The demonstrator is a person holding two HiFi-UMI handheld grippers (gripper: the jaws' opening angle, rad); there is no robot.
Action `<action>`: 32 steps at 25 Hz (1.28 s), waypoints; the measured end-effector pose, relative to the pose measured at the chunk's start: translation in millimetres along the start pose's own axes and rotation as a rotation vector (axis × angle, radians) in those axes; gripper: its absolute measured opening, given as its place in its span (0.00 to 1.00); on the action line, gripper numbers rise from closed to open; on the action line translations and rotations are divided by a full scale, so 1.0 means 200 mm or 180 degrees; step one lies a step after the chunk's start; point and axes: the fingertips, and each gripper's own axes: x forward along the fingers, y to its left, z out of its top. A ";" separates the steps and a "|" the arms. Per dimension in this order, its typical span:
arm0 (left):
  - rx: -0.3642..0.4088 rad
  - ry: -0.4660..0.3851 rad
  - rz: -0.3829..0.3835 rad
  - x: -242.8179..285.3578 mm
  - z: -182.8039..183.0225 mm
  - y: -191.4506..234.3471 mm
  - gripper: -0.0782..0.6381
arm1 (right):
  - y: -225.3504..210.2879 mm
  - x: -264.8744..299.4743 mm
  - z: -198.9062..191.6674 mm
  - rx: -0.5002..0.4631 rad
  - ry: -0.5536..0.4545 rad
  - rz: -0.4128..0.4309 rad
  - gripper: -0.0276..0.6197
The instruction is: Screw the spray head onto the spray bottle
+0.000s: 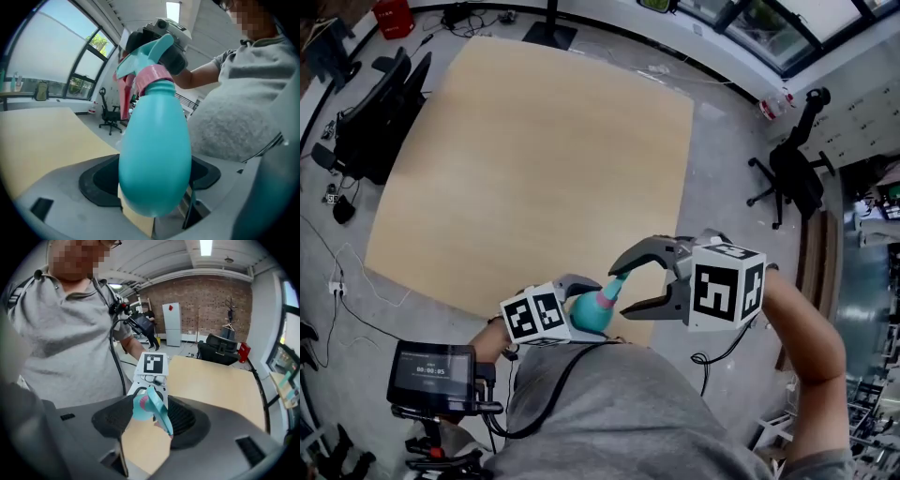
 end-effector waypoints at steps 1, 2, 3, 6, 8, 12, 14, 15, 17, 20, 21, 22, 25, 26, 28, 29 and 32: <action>0.0035 0.0025 -0.0136 0.00 0.02 -0.05 0.67 | 0.03 0.00 0.00 -0.0168 0.0069 0.0003 0.37; 0.0070 0.0057 -0.0271 0.00 0.04 -0.09 0.67 | 0.04 0.00 -0.01 -0.0350 0.0126 -0.0011 0.37; 0.0096 0.0088 -0.0393 0.00 0.05 -0.13 0.67 | 0.06 0.00 -0.01 -0.0507 0.0154 -0.0016 0.37; 0.0141 0.0168 -0.0691 0.00 0.06 -0.17 0.67 | 0.11 0.00 -0.01 -0.0680 0.0072 0.0118 0.37; 0.0249 0.0206 -0.0894 -0.01 0.06 -0.20 0.67 | 0.13 0.00 -0.01 -0.0725 0.0083 0.0178 0.37; 0.0310 0.0287 -0.1346 -0.01 0.04 -0.23 0.67 | 0.14 0.04 -0.05 -0.0749 0.0177 0.0306 0.37; 0.0271 0.0273 -0.1564 0.00 0.03 -0.24 0.67 | 0.18 0.06 -0.09 -0.0726 0.0184 0.0435 0.35; 0.0270 0.0262 -0.1647 0.00 0.02 -0.25 0.67 | 0.20 0.07 -0.11 -0.0702 0.0171 0.0486 0.27; 0.0269 0.0242 -0.1762 0.01 0.01 -0.27 0.67 | 0.22 0.08 -0.13 -0.0603 0.0079 0.0544 0.25; 0.0160 0.0167 -0.1871 0.03 0.00 -0.27 0.67 | 0.25 0.10 -0.16 -0.0413 -0.0025 0.0544 0.25; 0.0068 0.0136 -0.1904 0.04 0.00 -0.27 0.67 | 0.26 0.10 -0.18 -0.0367 0.0008 0.0523 0.25; -0.0047 0.0106 -0.1937 0.05 -0.01 -0.27 0.67 | 0.27 0.10 -0.20 -0.0351 0.0088 0.0486 0.25; -0.0382 0.0049 -0.2031 0.07 -0.01 -0.26 0.67 | 0.28 0.11 -0.26 -0.0504 0.0502 0.0300 0.25; -0.0440 0.0032 -0.2059 0.08 -0.01 -0.26 0.67 | 0.29 0.11 -0.27 -0.0571 0.0611 0.0220 0.25; -0.0484 -0.0041 -0.2089 0.08 -0.02 -0.27 0.67 | 0.30 0.12 -0.28 -0.0667 0.0712 0.0036 0.25; -0.0493 -0.0090 -0.2091 0.09 -0.02 -0.27 0.67 | 0.31 0.12 -0.29 -0.0731 0.0731 -0.0068 0.25; -0.0456 -0.0223 -0.2096 0.09 -0.01 -0.28 0.67 | 0.36 0.12 -0.30 -0.1192 0.0791 -0.0351 0.25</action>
